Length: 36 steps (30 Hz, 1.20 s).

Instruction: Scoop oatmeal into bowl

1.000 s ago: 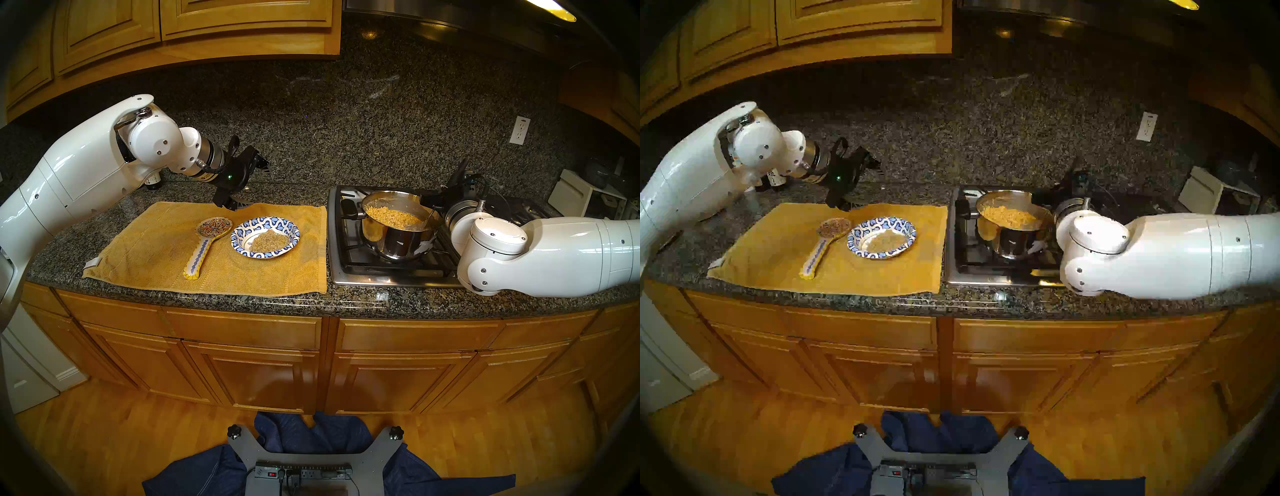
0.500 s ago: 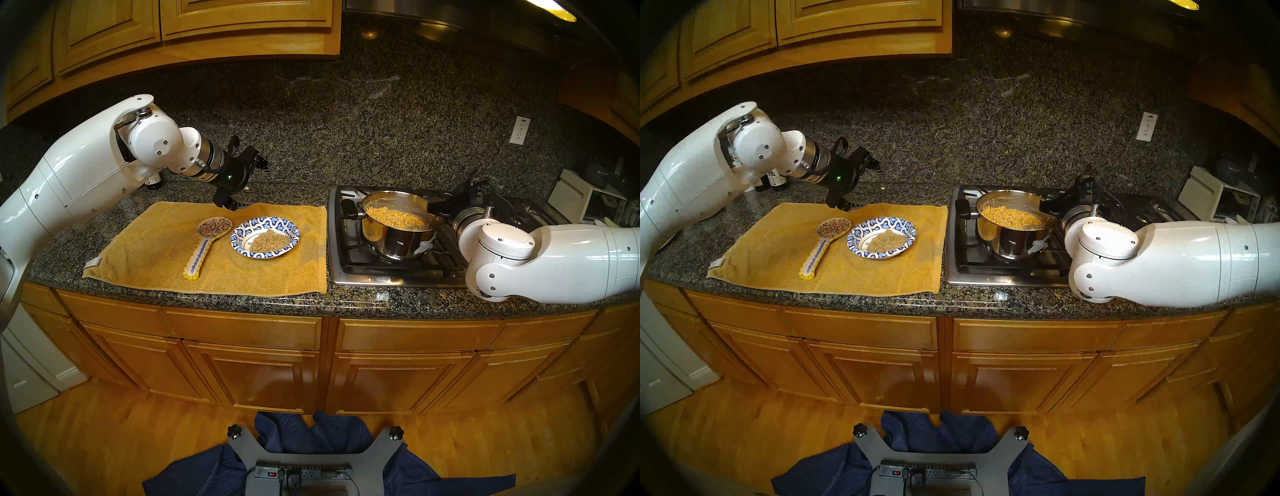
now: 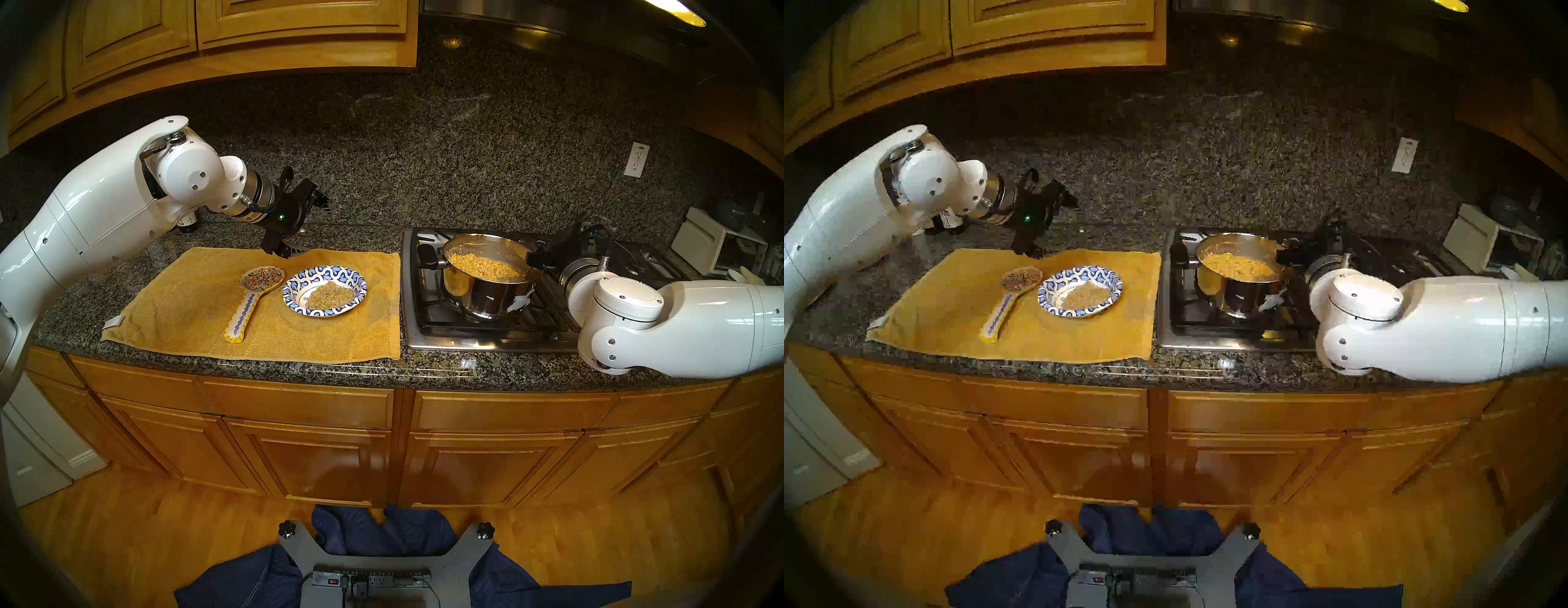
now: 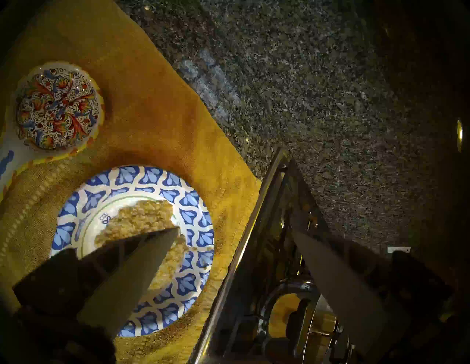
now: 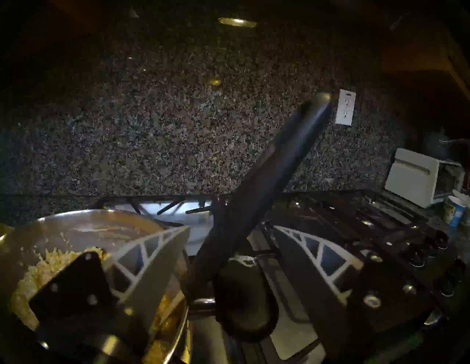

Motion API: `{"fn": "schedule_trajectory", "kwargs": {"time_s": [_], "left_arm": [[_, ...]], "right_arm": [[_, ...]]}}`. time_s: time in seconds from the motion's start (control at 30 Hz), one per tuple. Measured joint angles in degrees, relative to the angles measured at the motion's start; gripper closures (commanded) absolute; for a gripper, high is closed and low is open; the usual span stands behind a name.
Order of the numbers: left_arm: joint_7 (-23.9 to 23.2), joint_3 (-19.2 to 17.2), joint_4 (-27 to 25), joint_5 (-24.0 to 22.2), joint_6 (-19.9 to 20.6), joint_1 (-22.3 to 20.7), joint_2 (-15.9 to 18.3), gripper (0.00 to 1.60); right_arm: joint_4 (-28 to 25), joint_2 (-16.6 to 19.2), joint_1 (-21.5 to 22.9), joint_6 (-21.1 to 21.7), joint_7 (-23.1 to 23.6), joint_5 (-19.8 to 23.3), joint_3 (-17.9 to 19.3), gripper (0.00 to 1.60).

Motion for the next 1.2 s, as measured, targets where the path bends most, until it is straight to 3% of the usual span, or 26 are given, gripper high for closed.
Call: {"fn": "schedule_trajectory", "kwargs": {"time_s": [0.43, 1.2], "left_arm": [[0.0, 0.0, 0.0, 0.0, 0.0, 0.0, 0.0, 0.00], [0.0, 0.0, -0.1, 0.0, 0.0, 0.0, 0.0, 0.00]], "right_arm": [[-3.8, 4.5, 3.1, 2.3, 0.9, -1.0, -0.3, 0.01], [-9.2, 10.5, 9.8, 5.9, 1.8, -2.0, 3.2, 0.00]]}}
